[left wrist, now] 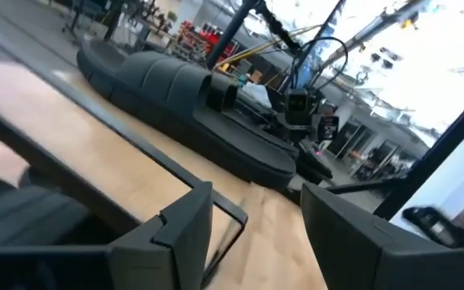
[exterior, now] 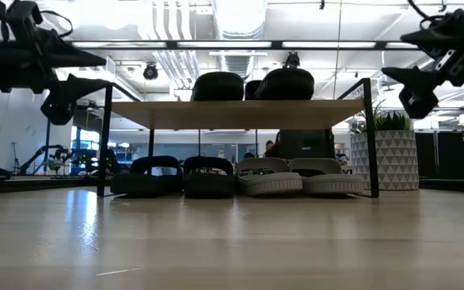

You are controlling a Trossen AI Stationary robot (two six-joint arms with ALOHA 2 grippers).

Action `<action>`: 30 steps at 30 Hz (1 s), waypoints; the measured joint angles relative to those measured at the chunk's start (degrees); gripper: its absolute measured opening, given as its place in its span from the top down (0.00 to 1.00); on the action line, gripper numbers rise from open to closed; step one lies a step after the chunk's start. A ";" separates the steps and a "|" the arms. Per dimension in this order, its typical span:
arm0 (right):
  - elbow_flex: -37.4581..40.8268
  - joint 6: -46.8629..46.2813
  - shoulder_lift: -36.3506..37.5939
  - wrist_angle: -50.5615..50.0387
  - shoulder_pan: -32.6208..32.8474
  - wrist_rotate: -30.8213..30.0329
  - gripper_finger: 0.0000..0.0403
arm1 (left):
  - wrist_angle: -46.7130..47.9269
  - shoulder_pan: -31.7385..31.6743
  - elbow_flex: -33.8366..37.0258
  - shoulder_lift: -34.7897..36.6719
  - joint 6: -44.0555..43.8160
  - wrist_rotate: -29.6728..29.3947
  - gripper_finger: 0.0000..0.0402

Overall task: Pick and place slides into the shelf
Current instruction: Return to Home Position

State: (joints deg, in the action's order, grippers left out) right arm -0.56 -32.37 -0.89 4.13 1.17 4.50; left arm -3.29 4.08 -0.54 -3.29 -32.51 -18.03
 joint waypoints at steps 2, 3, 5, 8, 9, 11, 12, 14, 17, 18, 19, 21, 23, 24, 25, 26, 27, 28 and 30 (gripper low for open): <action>0.00 -0.82 0.10 -1.45 0.00 -0.03 0.44 | 0.01 0.00 0.01 -0.28 3.43 -0.02 0.56; 0.00 -1.10 0.11 -2.11 0.00 -0.05 0.44 | 0.04 0.00 0.01 -0.45 4.90 0.01 0.56; 0.00 -1.22 -0.08 -2.44 0.00 -0.03 0.44 | -0.18 0.00 0.05 -0.75 7.22 -0.03 0.56; 0.00 -1.20 -0.42 -2.30 0.00 -0.03 0.44 | -0.58 0.00 0.05 -1.30 7.65 -0.09 0.56; 0.00 -1.19 -0.43 -2.40 0.00 -0.03 0.44 | -0.92 0.00 0.05 -1.40 7.51 -0.12 0.56; 0.00 -1.19 -0.42 -2.31 0.02 -0.03 0.44 | -1.23 0.00 0.05 -1.58 7.50 -0.18 0.56; 0.00 -1.19 -0.40 -2.29 0.02 -0.03 0.44 | -1.25 0.00 0.05 -1.59 7.50 -0.18 0.56; 0.00 -1.17 -0.39 -2.30 0.02 -0.03 0.44 | -1.36 0.00 0.07 -1.57 7.50 -0.17 0.56; 0.00 -1.15 -0.41 -2.30 0.02 -0.03 0.44 | -1.50 0.00 0.07 -1.44 7.50 -0.10 0.56; 0.00 -1.14 -0.39 -2.30 0.02 -0.03 0.44 | -1.73 0.00 0.07 -1.46 7.49 -0.12 0.56; 0.00 -1.13 -0.39 -2.30 0.02 -0.03 0.44 | -1.71 0.00 0.09 -1.54 7.48 -0.10 0.56; 0.00 -1.11 -0.41 -2.29 0.02 -0.03 0.44 | -1.69 0.00 0.10 -1.54 7.48 -0.09 0.56; 0.00 -1.11 -0.41 -2.30 0.02 -0.03 0.44 | -1.70 0.00 0.10 -1.60 7.48 -0.07 0.56; 0.00 -1.11 -0.39 -2.28 0.02 -0.03 0.44 | -1.70 0.00 0.10 -1.58 7.48 -0.05 0.56; 0.00 -1.10 -0.39 -2.28 0.02 -0.04 0.44 | -1.71 0.00 0.10 -1.53 7.46 -0.05 0.56; 0.00 -1.09 -0.39 -2.28 0.02 -0.05 0.44 | -1.75 0.00 0.10 -1.51 7.48 -0.05 0.56; 0.00 -1.09 -0.39 -2.28 0.02 -0.04 0.44 | -1.75 0.00 0.10 -1.55 7.45 -0.05 0.56; 0.00 -1.09 -0.39 -2.28 0.02 -0.05 0.44 | -1.73 0.00 0.10 -1.55 7.45 -0.05 0.56; 0.00 -1.09 -0.41 -2.28 0.02 -0.03 0.44 | -1.75 0.00 0.12 -1.53 7.45 -0.05 0.56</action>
State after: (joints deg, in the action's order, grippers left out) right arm -0.56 -33.45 -1.30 1.85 1.19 4.47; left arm -5.04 4.08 -0.43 -4.82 -25.06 -18.09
